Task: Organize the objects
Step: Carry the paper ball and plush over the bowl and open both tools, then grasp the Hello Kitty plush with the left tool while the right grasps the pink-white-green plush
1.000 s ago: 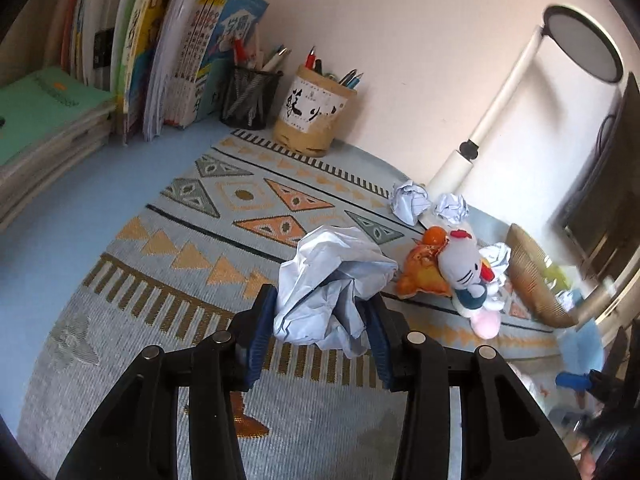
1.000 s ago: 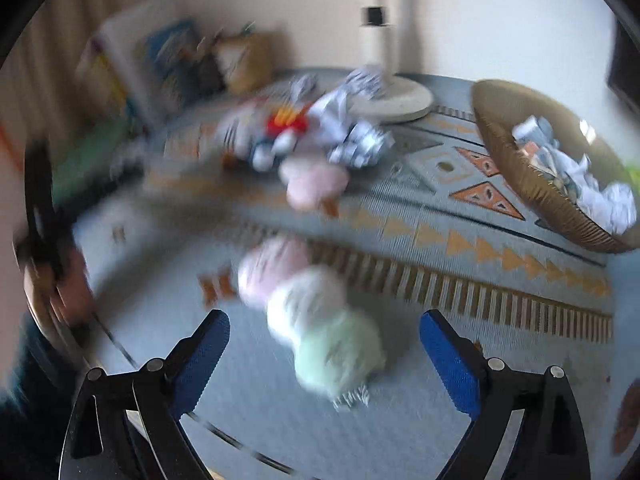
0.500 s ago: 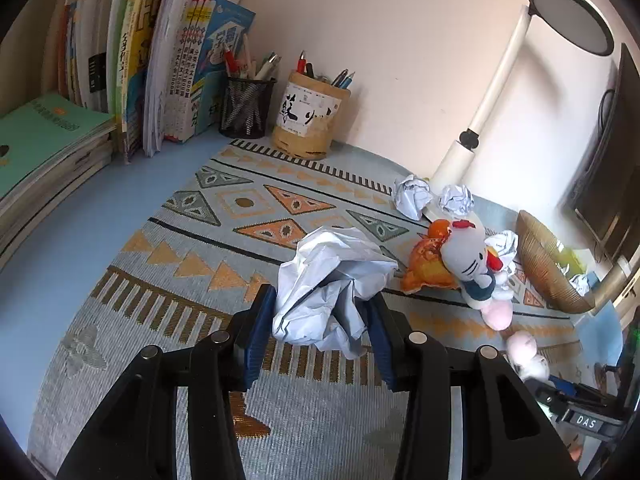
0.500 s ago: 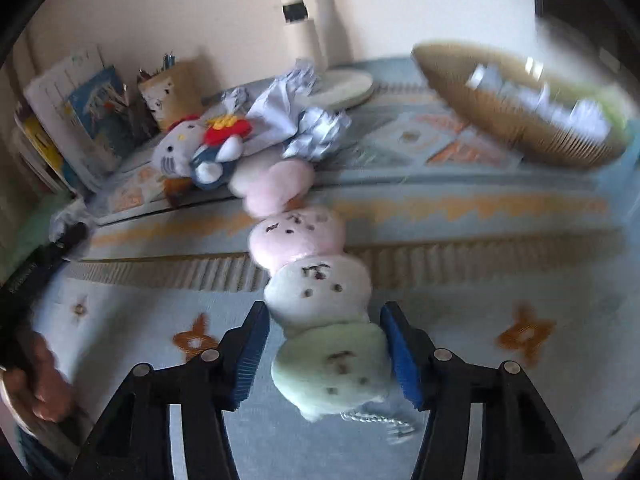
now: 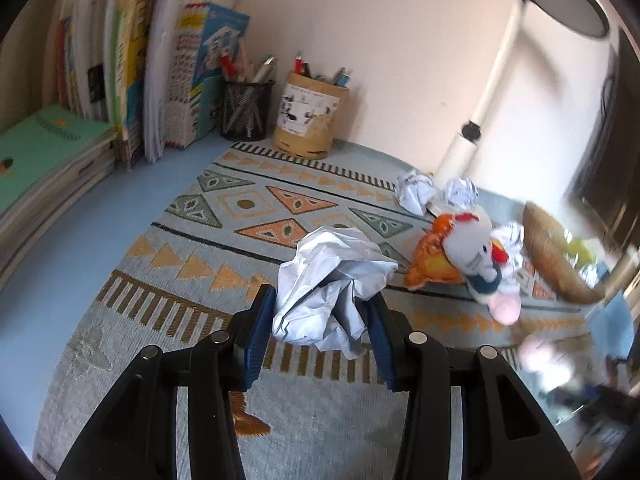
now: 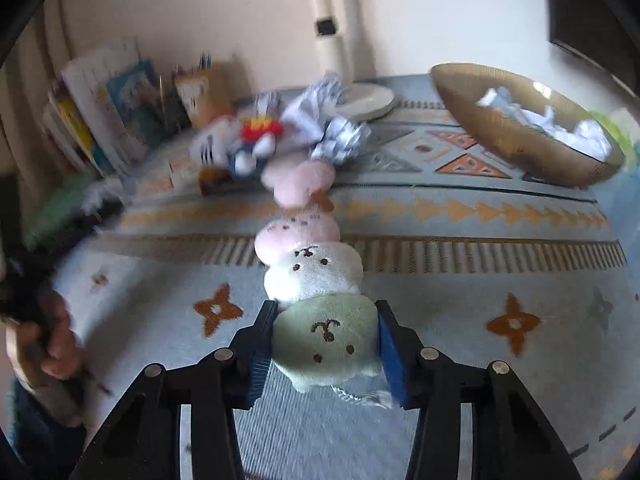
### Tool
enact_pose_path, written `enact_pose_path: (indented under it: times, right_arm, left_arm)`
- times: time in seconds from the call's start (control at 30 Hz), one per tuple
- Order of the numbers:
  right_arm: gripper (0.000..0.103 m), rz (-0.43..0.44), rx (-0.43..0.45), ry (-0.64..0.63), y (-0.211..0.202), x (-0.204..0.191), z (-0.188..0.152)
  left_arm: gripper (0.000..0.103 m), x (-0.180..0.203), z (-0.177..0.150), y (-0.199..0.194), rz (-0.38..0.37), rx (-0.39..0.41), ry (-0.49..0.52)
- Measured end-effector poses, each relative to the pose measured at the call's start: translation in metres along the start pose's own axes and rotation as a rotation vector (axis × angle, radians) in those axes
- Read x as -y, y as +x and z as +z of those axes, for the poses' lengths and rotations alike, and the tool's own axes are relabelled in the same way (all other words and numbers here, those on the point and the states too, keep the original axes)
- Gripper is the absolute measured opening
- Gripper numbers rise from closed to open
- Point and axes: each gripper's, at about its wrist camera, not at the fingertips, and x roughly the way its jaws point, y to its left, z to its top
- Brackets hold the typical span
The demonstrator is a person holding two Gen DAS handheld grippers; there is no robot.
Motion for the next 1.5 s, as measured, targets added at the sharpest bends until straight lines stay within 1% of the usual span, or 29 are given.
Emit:
enact_pose_path:
  times: [0.07, 0.13, 0.17, 0.23, 0.27, 0.33, 0.37, 0.4, 0.47, 0.57, 0.63, 0.7, 0.77, 0.8, 0.83, 0.87, 0.9, 0.93, 1.0, 1.07, 1.13, 1.17, 1.2, 1.27, 1.3, 1.37, 1.4, 1.43, 1.5]
  right_arm:
    - [0.047, -0.004, 0.056, 0.040, -0.022, 0.019, 0.011]
    - [0.047, -0.037, 0.133, 0.073, -0.048, 0.046, 0.030]
    - [0.047, -0.041, 0.152, 0.097, -0.056, 0.058, 0.038]
    - [0.047, 0.002, 0.162, 0.207, -0.063, 0.096, 0.062]
    - [0.047, -0.008, 0.172, 0.247, -0.064, 0.112, 0.072]
    - [0.047, -0.081, 0.224, 0.281, -0.066, 0.140, 0.095]
    - [0.047, -0.083, 0.240, 0.297, -0.065, 0.149, 0.104]
    - [0.047, -0.074, 0.253, 0.320, -0.061, 0.163, 0.116]
    - [0.047, -0.117, 0.258, 0.335, -0.051, 0.180, 0.133]
    - [0.047, -0.145, 0.243, 0.359, -0.030, 0.202, 0.155]
    - [0.047, -0.154, 0.230, 0.383, -0.015, 0.216, 0.169]
    - [0.048, -0.175, 0.232, 0.393, -0.004, 0.227, 0.179]
    - [0.050, -0.177, 0.235, 0.380, 0.004, 0.239, 0.190]
    - [0.060, -0.132, 0.230, 0.344, 0.015, 0.246, 0.198]
    - [0.067, -0.129, 0.200, 0.346, 0.025, 0.252, 0.201]
    - [0.067, -0.138, 0.168, 0.371, 0.031, 0.258, 0.201]
    - [0.067, -0.124, 0.143, 0.402, 0.034, 0.264, 0.200]
    - [0.067, -0.076, 0.153, 0.428, 0.029, 0.267, 0.194]
    - [0.067, -0.028, 0.190, 0.441, 0.011, 0.265, 0.184]
    - [0.067, -0.026, 0.208, 0.423, -0.006, 0.255, 0.177]
    - [0.067, 0.008, 0.216, 0.389, -0.025, 0.234, 0.168]
    - [0.067, 0.044, 0.221, 0.356, -0.035, 0.218, 0.163]
    - [0.068, 0.062, 0.218, 0.325, -0.042, 0.203, 0.158]
    - [0.068, 0.096, 0.202, 0.256, -0.052, 0.173, 0.148]
    - [0.068, 0.155, 0.180, 0.205, -0.050, 0.147, 0.140]
    - [0.072, 0.317, 0.134, 0.146, -0.040, 0.119, 0.124]
    - [0.078, 0.382, 0.093, 0.135, -0.025, 0.102, 0.112]
    - [0.080, 0.375, 0.068, 0.134, -0.012, 0.094, 0.103]
    - [0.080, 0.361, 0.001, 0.130, 0.017, 0.072, 0.082]
  left_arm:
    - [0.042, 0.013, -0.001, -0.002, 0.007, -0.017, 0.046]
    - [0.042, 0.038, 0.006, -0.012, -0.047, -0.002, 0.078]
    - [0.042, 0.052, 0.013, -0.017, -0.071, 0.018, 0.088]
    - [0.042, 0.085, 0.028, -0.021, -0.113, 0.056, 0.102]
    - [0.042, 0.099, 0.033, -0.018, -0.133, 0.058, 0.112]
    - [0.042, 0.146, 0.045, 0.002, -0.189, 0.018, 0.153]
    - [0.042, 0.161, 0.047, 0.009, -0.215, 0.006, 0.158]
    - [0.042, 0.189, 0.052, 0.021, -0.261, -0.006, 0.168]
    - [0.042, 0.229, 0.058, 0.039, -0.311, -0.013, 0.192]
    - [0.042, 0.279, 0.064, 0.070, -0.352, -0.044, 0.226]
    - [0.042, 0.312, 0.066, 0.098, -0.389, -0.085, 0.248]
    - [0.042, 0.333, 0.068, 0.119, -0.391, -0.097, 0.273]
    - [0.047, 0.346, 0.067, 0.133, -0.386, -0.098, 0.285]
    - [0.050, 0.352, 0.067, 0.141, -0.382, -0.098, 0.281]
    - [0.061, 0.357, 0.066, 0.148, -0.382, -0.114, 0.278]
    - [0.071, 0.361, 0.066, 0.158, -0.376, -0.162, 0.275]
    - [0.079, 0.362, 0.067, 0.161, -0.371, -0.191, 0.266]
    - [0.079, 0.358, 0.066, 0.161, -0.376, -0.204, 0.252]
    - [0.079, 0.345, 0.066, 0.149, -0.408, -0.178, 0.224]
    - [0.079, 0.331, 0.068, 0.132, -0.398, -0.157, 0.215]
    - [0.079, 0.316, 0.071, 0.111, -0.401, -0.131, 0.203]
    - [0.079, 0.309, 0.074, 0.095, -0.395, -0.102, 0.202]
    - [0.079, 0.292, 0.073, 0.072, -0.393, -0.059, 0.210]
    - [0.079, 0.265, 0.071, 0.043, -0.396, -0.007, 0.224]
    - [0.079, 0.246, 0.069, 0.026, -0.365, 0.022, 0.220]
    - [0.081, 0.209, 0.069, 0.005, -0.285, 0.057, 0.181]
    - [0.089, 0.181, 0.064, -0.006, -0.228, 0.073, 0.136]
    - [0.096, 0.163, 0.060, -0.011, -0.199, 0.082, 0.113]
    - [0.099, 0.116, 0.046, -0.022, -0.111, 0.105, 0.082]
